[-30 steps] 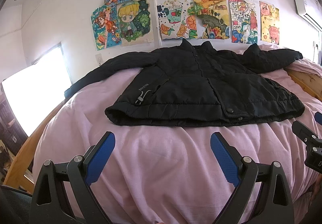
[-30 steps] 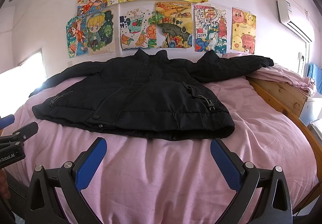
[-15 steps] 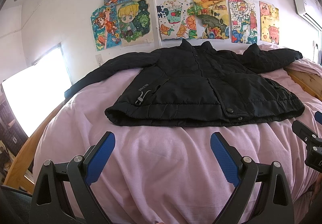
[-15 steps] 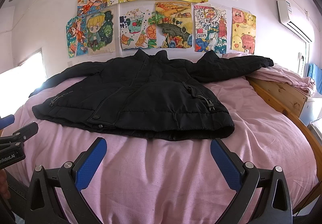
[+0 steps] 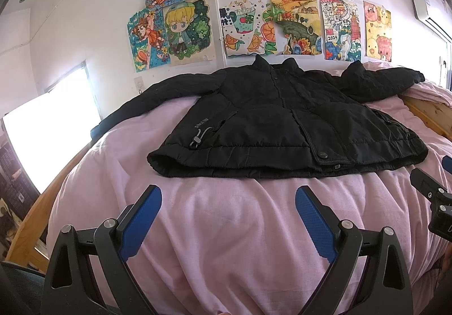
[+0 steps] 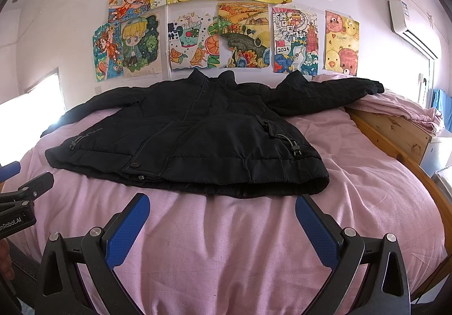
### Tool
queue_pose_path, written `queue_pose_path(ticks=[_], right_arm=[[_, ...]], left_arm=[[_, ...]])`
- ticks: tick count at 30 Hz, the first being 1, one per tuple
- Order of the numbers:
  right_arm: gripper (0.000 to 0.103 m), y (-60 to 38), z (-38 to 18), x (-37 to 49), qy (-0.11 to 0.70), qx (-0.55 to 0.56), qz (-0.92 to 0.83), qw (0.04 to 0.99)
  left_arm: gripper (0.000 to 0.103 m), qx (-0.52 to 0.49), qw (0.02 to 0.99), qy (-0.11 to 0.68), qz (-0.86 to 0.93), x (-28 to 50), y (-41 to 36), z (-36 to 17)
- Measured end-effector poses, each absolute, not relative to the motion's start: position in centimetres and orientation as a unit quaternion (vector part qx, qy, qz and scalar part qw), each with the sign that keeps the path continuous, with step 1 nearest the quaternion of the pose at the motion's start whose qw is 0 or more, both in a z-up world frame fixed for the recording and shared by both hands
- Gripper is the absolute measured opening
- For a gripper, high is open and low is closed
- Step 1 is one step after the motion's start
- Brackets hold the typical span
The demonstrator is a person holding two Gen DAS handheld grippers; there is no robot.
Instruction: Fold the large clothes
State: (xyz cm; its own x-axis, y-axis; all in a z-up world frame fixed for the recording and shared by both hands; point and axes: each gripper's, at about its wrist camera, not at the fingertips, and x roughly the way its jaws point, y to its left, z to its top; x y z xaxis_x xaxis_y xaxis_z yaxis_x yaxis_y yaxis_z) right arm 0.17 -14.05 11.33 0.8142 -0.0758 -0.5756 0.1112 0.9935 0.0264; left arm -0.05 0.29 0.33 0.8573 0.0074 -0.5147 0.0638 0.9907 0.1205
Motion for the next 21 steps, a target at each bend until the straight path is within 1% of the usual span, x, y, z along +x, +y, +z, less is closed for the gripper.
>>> queue_pose_path(ticks=[21], right_arm=[[0.103, -14.08, 11.27, 0.21, 0.301, 0.03, -0.049, 0.952]], left_arm=[[0.093, 0.069, 0.961, 0.267, -0.014, 0.1, 0.53, 0.02]])
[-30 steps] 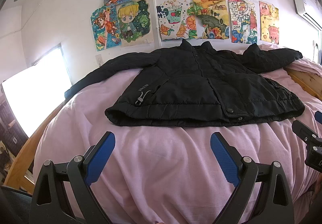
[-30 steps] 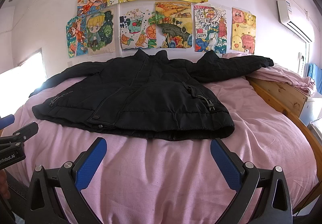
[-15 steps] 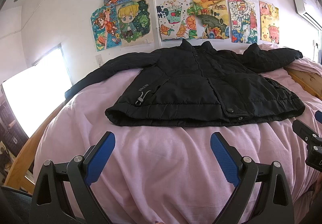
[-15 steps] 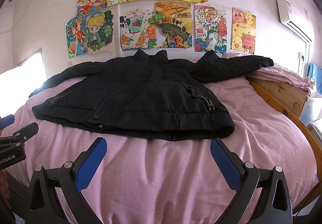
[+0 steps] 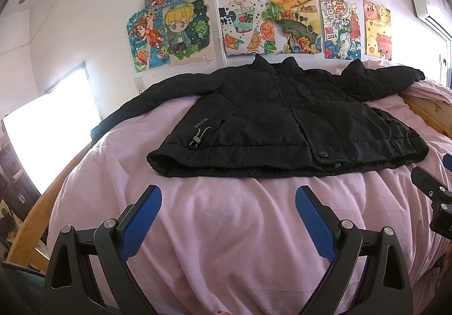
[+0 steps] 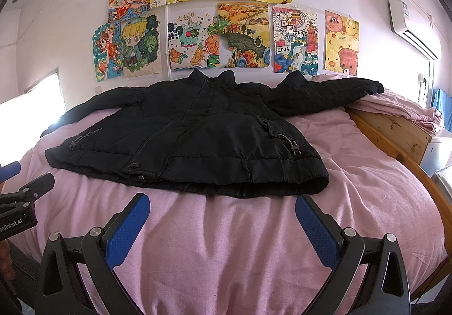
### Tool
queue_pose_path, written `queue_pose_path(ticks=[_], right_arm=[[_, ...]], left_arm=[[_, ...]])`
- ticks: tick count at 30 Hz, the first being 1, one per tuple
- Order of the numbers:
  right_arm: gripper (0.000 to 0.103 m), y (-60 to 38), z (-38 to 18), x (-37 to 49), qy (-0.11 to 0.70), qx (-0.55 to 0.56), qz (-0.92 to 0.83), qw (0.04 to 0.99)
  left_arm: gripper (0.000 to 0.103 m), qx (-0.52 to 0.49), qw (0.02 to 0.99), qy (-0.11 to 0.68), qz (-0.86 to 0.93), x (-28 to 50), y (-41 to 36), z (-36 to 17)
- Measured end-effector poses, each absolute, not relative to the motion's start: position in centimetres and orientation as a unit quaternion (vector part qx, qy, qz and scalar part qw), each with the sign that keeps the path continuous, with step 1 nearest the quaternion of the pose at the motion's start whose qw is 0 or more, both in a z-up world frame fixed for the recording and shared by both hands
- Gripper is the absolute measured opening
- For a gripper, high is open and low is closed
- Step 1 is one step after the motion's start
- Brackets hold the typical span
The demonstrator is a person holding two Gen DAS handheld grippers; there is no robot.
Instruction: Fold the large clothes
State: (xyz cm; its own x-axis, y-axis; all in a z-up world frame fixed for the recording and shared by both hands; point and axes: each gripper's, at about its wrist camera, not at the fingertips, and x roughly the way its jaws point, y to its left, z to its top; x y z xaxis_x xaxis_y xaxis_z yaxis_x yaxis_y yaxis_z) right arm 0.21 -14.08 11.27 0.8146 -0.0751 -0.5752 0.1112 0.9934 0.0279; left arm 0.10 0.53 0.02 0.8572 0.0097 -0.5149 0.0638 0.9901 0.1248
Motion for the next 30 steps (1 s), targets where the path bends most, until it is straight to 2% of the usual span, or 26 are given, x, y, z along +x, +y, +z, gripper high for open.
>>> queue_pose_path(ticks=[30], right_arm=[[0.103, -14.9, 11.4, -0.2, 0.301, 0.025, -0.065, 0.951]], left_arm=[[0.093, 0.06, 0.956, 0.286, -0.016, 0.9, 1.0, 0.0]])
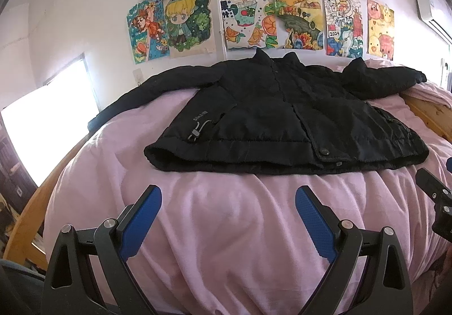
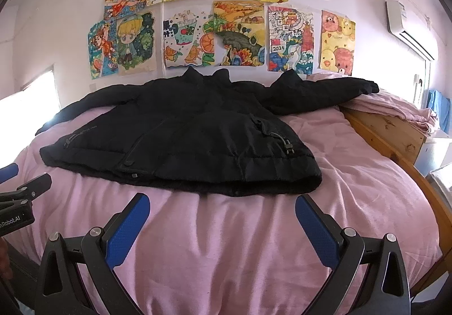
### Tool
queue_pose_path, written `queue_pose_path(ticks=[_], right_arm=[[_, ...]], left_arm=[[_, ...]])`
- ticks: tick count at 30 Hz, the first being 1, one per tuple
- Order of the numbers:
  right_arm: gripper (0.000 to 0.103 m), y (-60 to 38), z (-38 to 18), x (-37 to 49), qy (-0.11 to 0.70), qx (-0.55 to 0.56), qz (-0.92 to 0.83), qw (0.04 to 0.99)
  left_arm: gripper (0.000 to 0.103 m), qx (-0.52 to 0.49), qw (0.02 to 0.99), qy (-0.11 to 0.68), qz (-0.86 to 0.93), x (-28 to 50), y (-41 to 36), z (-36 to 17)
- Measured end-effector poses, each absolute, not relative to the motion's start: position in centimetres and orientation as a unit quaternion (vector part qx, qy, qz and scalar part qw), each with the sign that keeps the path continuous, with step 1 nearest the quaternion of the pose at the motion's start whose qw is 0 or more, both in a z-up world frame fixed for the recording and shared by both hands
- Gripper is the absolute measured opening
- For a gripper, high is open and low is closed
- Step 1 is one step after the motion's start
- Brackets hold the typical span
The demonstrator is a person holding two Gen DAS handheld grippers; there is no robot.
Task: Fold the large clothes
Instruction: 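Lower both tools toward the jacket's sleeves and body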
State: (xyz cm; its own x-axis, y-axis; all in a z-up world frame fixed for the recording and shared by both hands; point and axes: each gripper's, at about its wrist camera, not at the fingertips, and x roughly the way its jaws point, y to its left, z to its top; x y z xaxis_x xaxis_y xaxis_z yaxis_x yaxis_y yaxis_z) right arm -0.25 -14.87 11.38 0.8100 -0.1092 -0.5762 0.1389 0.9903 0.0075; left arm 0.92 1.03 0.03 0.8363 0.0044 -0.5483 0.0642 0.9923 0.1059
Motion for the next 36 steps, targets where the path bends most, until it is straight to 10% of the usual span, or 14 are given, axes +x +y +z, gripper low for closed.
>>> queue_pose_path(ticks=[36], right_arm=[[0.103, -24.6, 26.4, 14.1, 0.379, -0.008, -0.011, 0.925]], left_arm=[[0.093, 0.096, 0.938, 0.329, -0.044, 18.3, -3.6, 16.6]])
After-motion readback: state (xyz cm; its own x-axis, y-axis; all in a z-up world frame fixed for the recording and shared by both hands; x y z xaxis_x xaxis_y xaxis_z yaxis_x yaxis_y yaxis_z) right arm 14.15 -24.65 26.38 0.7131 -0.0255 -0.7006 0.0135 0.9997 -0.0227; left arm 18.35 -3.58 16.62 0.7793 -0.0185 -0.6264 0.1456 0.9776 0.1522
